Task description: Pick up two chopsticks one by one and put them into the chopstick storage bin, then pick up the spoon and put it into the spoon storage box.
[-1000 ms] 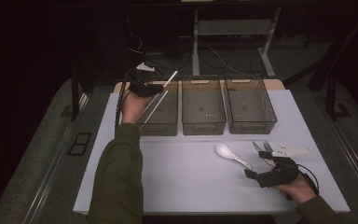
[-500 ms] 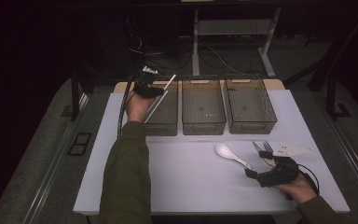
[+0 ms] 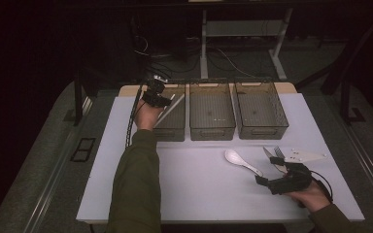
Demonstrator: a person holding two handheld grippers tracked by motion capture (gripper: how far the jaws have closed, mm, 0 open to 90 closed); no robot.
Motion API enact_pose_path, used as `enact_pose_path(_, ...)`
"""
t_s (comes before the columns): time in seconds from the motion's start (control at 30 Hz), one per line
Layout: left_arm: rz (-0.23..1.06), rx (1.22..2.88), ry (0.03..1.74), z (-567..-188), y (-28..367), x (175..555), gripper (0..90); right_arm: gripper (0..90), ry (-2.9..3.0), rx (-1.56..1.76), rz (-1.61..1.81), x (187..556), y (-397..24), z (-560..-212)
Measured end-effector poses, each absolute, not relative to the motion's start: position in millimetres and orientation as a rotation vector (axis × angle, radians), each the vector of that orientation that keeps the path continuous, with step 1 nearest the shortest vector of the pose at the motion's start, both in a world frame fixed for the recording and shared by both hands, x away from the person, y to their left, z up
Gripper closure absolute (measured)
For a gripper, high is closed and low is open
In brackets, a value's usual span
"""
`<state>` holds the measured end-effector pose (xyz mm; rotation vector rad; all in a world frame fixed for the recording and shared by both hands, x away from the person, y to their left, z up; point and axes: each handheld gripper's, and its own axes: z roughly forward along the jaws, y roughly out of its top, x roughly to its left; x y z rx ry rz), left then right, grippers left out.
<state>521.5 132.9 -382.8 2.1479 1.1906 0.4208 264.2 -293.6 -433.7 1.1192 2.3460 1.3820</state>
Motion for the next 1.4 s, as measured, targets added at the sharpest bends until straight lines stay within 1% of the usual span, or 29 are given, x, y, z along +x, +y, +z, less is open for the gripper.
enact_pose_path(0.13,0.423,2.154,1.181,-382,133,519,76.9,2.5,2.342,1.121,1.385,264,-293,-434)
enact_pose_path(0.27,0.412,2.146,1.135,-377,130,513,72.1,2.5,2.345,1.123,1.383,264,-294,-434)
enact_pose_path(0.5,0.403,2.146,1.034,-364,130,492,59.9,2.5,2.345,1.127,1.373,266,-294,-435)
enact_pose_path(0.57,0.399,2.133,1.020,-361,132,486,54.7,2.5,2.340,1.130,1.370,266,-294,-435)
enact_pose_path(0.63,0.378,2.115,0.996,-358,132,479,52.5,2.5,2.336,1.133,1.369,265,-294,-434)
enact_pose_path(0.73,0.388,2.124,0.937,-351,133,466,49.6,2.6,2.337,1.133,1.365,265,-294,-435)
enact_pose_path(0.8,0.380,2.097,0.919,-348,132,455,48.2,2.5,2.340,1.130,1.362,265,-294,-435)
enact_pose_path(1.03,0.358,2.081,0.846,-349,130,420,43.2,2.5,2.336,1.128,1.369,264,-294,-434)
enact_pose_path(1.2,0.318,2.058,0.807,-357,130,395,38.5,2.6,2.338,1.129,1.369,264,-294,-434)
enact_pose_path(1.4,0.324,2.057,0.767,-370,131,364,33.1,2.5,2.334,1.130,1.367,263,-295,-434)
